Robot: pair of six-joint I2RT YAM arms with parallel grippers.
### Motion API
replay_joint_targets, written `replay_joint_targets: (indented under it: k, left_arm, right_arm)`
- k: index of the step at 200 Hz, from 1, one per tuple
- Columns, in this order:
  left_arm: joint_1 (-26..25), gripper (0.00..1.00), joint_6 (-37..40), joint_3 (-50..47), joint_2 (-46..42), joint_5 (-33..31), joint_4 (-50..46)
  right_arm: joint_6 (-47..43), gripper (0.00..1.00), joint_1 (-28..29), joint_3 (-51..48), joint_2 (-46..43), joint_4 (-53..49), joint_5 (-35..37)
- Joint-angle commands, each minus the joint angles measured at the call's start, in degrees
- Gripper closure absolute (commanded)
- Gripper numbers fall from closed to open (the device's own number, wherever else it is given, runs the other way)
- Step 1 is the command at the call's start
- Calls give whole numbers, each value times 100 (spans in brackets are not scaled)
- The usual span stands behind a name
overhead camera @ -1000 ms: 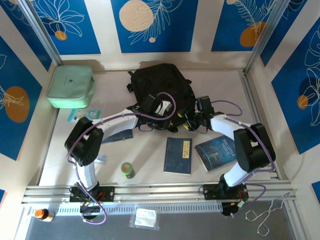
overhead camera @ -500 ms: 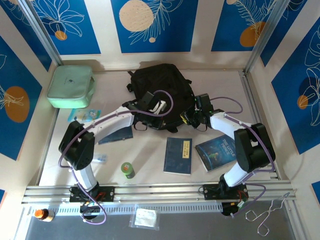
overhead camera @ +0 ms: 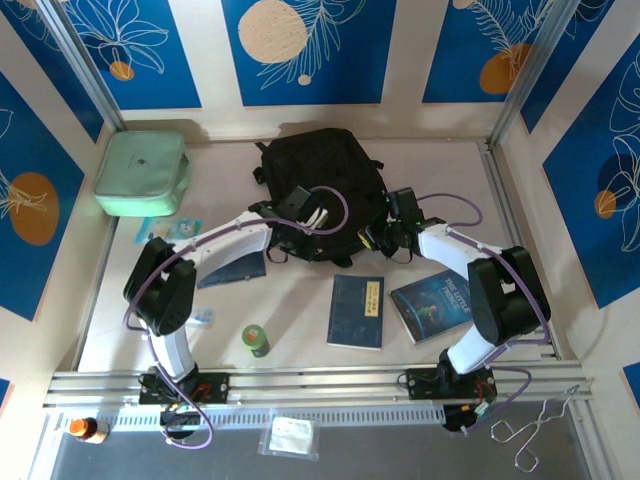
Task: Pack the student bag
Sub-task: Unzip the student bag at the top-center of the table.
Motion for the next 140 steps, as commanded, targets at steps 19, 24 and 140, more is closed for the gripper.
replay_joint_targets:
  k: [19,24,140]
  left_arm:
    - [162,100,206,216,97,-523,-986]
    - [164,100,204,233,62,-471,-996]
    - [168,100,245,-6,8,-506,-895]
  right_arm:
    - [-170,93,-93,206,-176,-342,510]
    - [-170,93,-92,207,-169,-351,529]
    - [-239,93,-132,213,-208,-439,591]
